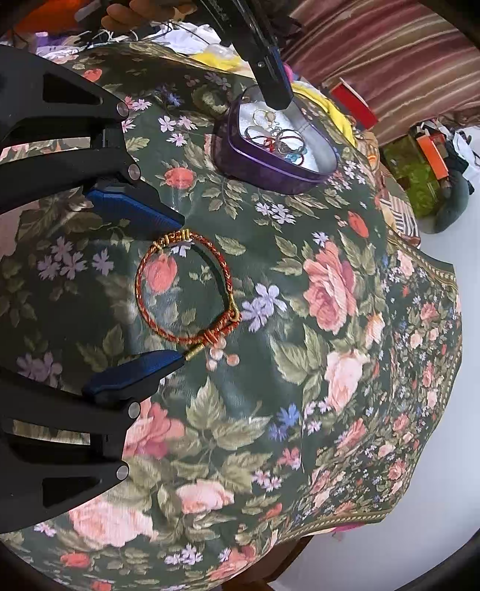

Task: Organize jewelry
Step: 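Move the right gripper down to the gold-and-red beaded bracelet, then close the right gripper on the bracelet and lift it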

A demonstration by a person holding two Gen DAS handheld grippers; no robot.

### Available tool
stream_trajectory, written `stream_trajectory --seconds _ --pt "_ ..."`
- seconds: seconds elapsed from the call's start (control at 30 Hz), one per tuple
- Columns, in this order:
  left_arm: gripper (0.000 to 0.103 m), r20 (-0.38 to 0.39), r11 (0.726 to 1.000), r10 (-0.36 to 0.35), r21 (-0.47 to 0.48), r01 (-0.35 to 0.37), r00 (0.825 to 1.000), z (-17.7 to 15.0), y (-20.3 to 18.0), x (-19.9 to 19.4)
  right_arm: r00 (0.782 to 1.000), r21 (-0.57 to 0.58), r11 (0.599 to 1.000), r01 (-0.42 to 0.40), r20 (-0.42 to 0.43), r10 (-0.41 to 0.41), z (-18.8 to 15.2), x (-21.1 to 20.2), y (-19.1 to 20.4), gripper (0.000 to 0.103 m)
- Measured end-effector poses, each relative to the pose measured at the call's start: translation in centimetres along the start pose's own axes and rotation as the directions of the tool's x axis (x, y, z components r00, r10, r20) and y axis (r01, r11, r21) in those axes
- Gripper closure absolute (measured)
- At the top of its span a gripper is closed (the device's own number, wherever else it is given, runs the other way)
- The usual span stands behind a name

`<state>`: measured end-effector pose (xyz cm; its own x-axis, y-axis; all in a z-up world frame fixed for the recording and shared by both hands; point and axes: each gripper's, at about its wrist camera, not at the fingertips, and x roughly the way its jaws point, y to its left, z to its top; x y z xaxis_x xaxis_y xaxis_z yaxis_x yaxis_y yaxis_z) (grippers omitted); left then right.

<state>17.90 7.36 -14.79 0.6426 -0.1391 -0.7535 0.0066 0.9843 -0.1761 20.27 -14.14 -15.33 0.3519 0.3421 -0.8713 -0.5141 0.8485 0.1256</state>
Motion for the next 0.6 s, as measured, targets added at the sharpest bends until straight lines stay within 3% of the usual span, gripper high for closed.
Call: stream_trajectory --seconds 0.1,0.17,0.33,0.6 --pt "0.076 0.003 1.000 0.006 -0.003 -0.005 1.000 -0.1 0.1 0.0 1.000 -0.018 1.000 0.001 0.012 -0.001 -0.3 0.3 0.4 0.023" --pt "0.075 0.002 1.000 0.006 -0.005 -0.006 1.000 -0.2 0.2 0.0 1.000 -0.045 0.999 0.017 0.018 -0.016 -0.5 0.6 0.9 0.021" --pt "0.070 0.004 1.000 0.005 -0.015 -0.004 1.000 -0.2 0.3 -0.3 0.996 -0.064 0.995 0.080 0.051 -0.077 -0.5 0.7 1.3 0.027" --pt "0.061 0.010 1.000 0.023 -0.003 -0.023 1.000 -0.5 0.1 -0.9 0.995 -0.036 0.997 0.066 0.074 -0.063 -0.2 0.1 0.4 0.082"
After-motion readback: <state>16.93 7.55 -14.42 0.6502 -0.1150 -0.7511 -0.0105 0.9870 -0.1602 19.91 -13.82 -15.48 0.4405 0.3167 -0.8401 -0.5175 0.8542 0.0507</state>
